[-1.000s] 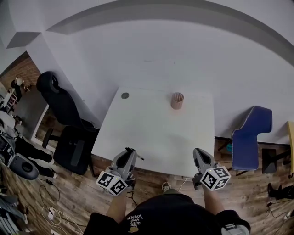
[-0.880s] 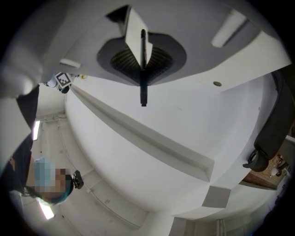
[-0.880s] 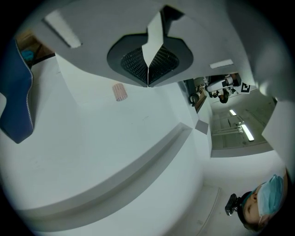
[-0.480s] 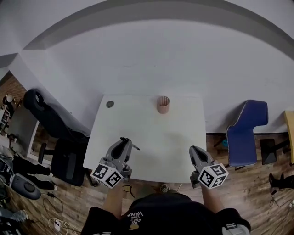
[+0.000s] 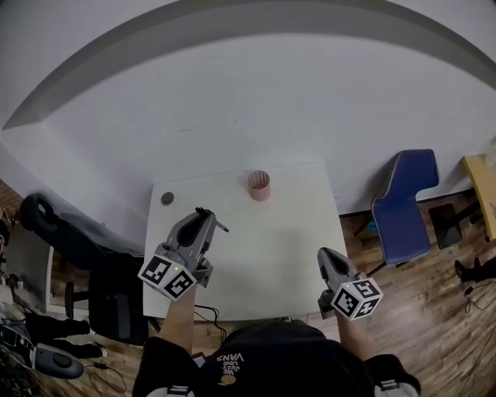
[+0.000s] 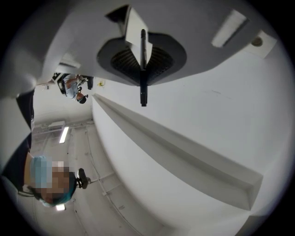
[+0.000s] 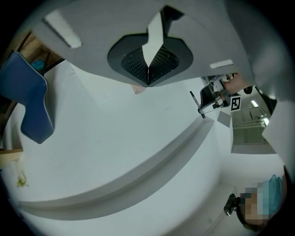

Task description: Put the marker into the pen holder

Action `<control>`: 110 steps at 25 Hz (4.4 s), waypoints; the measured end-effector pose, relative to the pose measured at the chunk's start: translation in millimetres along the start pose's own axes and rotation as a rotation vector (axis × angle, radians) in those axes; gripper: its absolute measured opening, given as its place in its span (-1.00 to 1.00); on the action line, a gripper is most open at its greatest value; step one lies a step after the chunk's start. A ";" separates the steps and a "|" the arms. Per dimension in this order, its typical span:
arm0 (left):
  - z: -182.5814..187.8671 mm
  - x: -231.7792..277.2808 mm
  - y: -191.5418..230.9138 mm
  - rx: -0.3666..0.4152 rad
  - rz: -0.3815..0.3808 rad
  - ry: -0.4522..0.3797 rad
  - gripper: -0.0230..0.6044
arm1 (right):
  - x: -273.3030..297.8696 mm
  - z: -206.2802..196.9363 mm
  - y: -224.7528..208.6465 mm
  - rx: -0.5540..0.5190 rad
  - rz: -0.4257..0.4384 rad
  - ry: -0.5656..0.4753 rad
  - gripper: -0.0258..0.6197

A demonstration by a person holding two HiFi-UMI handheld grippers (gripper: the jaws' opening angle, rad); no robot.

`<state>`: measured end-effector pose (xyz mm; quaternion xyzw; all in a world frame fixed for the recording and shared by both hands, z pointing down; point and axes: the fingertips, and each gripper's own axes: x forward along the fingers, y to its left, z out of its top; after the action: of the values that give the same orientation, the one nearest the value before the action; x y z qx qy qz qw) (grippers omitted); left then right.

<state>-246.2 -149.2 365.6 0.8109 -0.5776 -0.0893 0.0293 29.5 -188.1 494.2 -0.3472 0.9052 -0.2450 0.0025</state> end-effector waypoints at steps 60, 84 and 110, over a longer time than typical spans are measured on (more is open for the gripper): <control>-240.5 220.7 107.3 0.002 -0.131 0.380 -0.63 | -10.1 -68.5 -16.5 0.155 -0.325 0.017 -0.92; -260.2 221.6 106.2 0.096 -0.118 0.501 -0.63 | -18.6 -72.4 -14.1 0.154 -0.339 0.014 -0.92; -258.3 217.2 100.5 0.063 -0.138 0.498 -0.63 | -18.8 -70.0 -11.6 0.144 -0.329 0.019 -0.92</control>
<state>-224.9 -401.4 610.4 0.8460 -0.4982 0.1293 0.1390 38.9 -152.7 557.9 -0.4874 0.8161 -0.3098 -0.0213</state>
